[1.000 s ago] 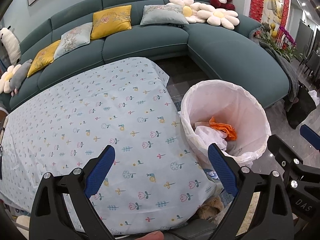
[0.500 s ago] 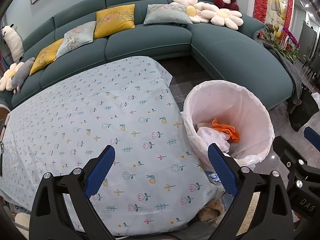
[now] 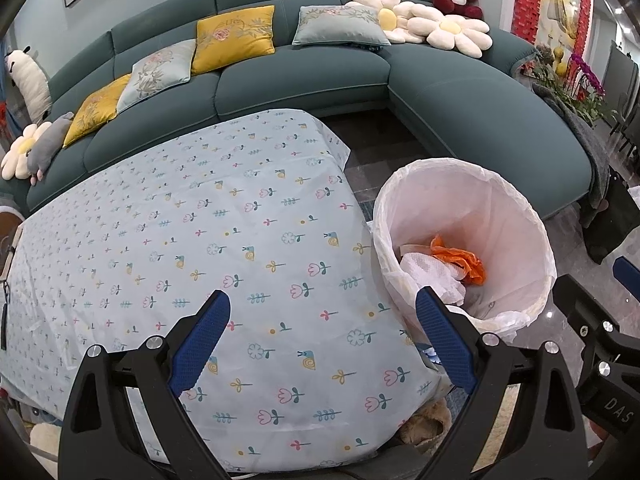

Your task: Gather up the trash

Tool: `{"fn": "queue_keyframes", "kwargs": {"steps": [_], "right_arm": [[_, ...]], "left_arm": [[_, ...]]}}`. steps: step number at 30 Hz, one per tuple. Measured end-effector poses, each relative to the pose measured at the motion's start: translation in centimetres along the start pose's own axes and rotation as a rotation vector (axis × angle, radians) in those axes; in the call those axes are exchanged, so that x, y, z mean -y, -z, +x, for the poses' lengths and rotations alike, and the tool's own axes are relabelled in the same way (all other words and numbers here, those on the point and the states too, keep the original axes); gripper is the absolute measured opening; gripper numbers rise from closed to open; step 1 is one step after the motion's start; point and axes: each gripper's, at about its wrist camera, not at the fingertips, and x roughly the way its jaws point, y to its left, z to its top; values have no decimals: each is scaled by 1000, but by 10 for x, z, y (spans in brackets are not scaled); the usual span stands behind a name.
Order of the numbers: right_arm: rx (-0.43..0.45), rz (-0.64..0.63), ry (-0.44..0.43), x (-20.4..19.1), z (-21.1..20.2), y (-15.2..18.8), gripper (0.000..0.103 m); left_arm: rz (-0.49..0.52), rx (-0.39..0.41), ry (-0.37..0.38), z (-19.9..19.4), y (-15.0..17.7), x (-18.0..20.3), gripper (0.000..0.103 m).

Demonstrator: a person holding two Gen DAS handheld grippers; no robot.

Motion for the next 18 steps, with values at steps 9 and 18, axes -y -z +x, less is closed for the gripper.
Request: {"fn": "queue_keyframes", "kwargs": {"steps": [9,18], "right_arm": [[-1,0,1,-1,0,0,96],[0,-3,1,-2,-1,-1,96]], "left_arm": [[-6,-9,5,1,0,-2,90],[9,-11,25,1,1,1,90]]}}
